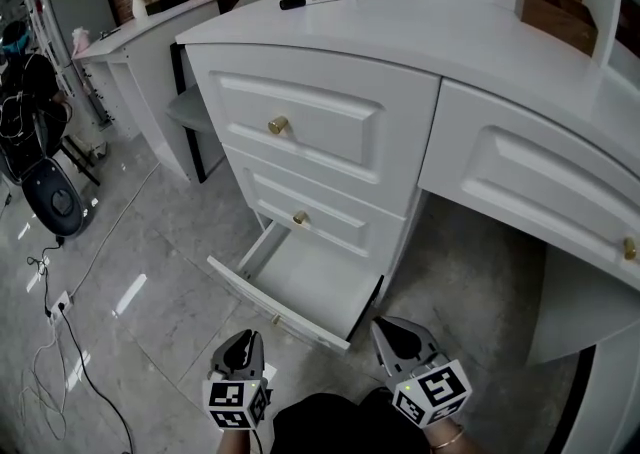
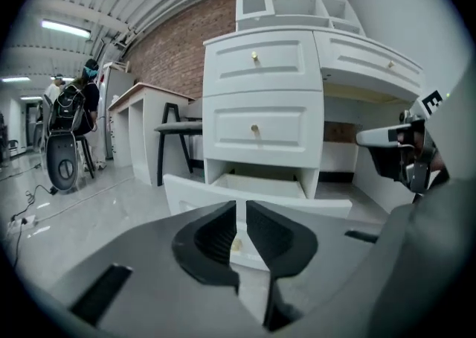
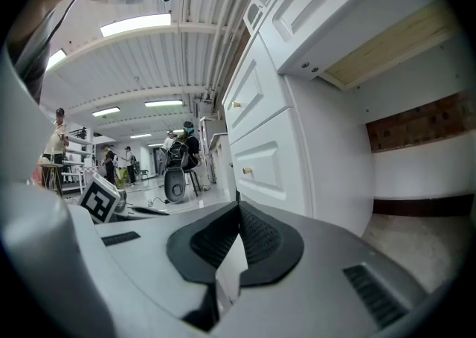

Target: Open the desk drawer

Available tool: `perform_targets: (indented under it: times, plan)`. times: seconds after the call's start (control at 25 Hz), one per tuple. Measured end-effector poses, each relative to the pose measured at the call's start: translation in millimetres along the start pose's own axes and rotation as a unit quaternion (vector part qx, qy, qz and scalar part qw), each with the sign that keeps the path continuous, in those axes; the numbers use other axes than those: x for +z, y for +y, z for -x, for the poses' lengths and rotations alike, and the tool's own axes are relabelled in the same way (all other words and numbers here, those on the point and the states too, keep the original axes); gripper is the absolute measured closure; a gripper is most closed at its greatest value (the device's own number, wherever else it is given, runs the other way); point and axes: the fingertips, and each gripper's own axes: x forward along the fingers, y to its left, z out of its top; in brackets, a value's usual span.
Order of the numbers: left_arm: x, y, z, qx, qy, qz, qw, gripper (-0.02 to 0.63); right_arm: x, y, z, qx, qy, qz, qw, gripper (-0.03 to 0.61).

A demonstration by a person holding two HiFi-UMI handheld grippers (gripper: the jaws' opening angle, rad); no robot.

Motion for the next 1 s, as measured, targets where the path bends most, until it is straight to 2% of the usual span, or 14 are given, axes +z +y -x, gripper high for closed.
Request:
perform_targets:
  times: [0.16, 0.28, 0.68, 1.0]
  plan:
    - [43, -7, 8, 0.002, -0.051, -0.002, 0.9987, 0.588, 8, 1, 2, -0.001, -0.009, 0.002, 1.000, 0.574]
    - [63, -14, 13, -0.006, -0.073, 0.001, 0.9973, 0.600, 13, 1, 3, -0.004, -0.013, 0.006, 1.000, 0.574]
    - [115, -44, 19, -0.052, -0.112, -0.010, 0.9923, 0.604, 35, -7, 9, -0.016, -0.020, 0.013, 1.000, 0.574]
    - [143, -61, 18, -0.073, -0.132, -0.024, 0.9883, 0.604, 60, -15, 17, -0.033, -0.043, 0.019, 0.998, 0.574]
